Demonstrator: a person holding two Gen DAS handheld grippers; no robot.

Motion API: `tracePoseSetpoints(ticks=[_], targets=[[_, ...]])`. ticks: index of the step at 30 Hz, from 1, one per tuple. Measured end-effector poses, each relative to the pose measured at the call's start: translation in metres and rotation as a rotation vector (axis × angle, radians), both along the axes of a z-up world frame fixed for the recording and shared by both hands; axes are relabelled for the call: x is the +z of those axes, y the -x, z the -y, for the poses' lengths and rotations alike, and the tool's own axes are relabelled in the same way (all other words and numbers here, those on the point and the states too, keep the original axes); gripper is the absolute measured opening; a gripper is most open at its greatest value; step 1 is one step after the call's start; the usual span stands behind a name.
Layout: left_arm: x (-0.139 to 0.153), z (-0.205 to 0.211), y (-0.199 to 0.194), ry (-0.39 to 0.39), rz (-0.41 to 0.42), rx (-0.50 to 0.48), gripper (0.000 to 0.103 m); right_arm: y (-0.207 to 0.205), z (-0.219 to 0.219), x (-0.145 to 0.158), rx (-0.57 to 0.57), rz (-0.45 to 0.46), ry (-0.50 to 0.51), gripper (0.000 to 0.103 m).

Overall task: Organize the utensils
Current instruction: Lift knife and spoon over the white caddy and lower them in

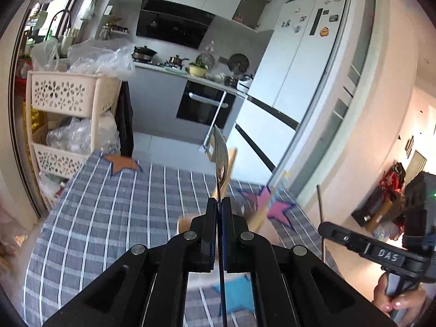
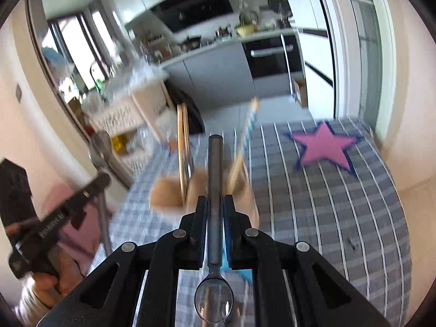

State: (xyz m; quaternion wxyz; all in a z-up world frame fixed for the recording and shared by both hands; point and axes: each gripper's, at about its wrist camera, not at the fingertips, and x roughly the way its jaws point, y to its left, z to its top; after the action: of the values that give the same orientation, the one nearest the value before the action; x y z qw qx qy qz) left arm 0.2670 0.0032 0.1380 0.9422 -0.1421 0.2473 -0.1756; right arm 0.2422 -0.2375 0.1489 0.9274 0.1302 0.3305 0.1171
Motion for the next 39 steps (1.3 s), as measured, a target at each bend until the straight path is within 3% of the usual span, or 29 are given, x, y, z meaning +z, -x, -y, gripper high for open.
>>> tracePoseSetpoints(ticks=[10,17,21,30,39], targets=[[-0.014,0.009,-0.072,-0.019,0.064,0.081,0.035,-0.073,-0.015,0.005,-0.035,0.175,-0.030,0.012],[-0.038,0.018,-0.080,-0.082,0.117,0.120,0.035,-0.084,-0.035,-0.026,-0.042,0.271,0.038,0.012],[-0.051,0.027,-0.071,-0.156,0.169,0.135,0.035,-0.082,-0.046,-0.045,-0.035,0.304,0.072,0.012],[-0.066,0.048,-0.043,-0.302,0.203,0.116,0.035,-0.053,-0.052,-0.069,-0.002,0.305,0.170,0.012],[-0.073,0.049,-0.034,-0.311,0.113,0.111,0.035,-0.044,-0.041,-0.070,0.012,0.235,0.168,0.015]])
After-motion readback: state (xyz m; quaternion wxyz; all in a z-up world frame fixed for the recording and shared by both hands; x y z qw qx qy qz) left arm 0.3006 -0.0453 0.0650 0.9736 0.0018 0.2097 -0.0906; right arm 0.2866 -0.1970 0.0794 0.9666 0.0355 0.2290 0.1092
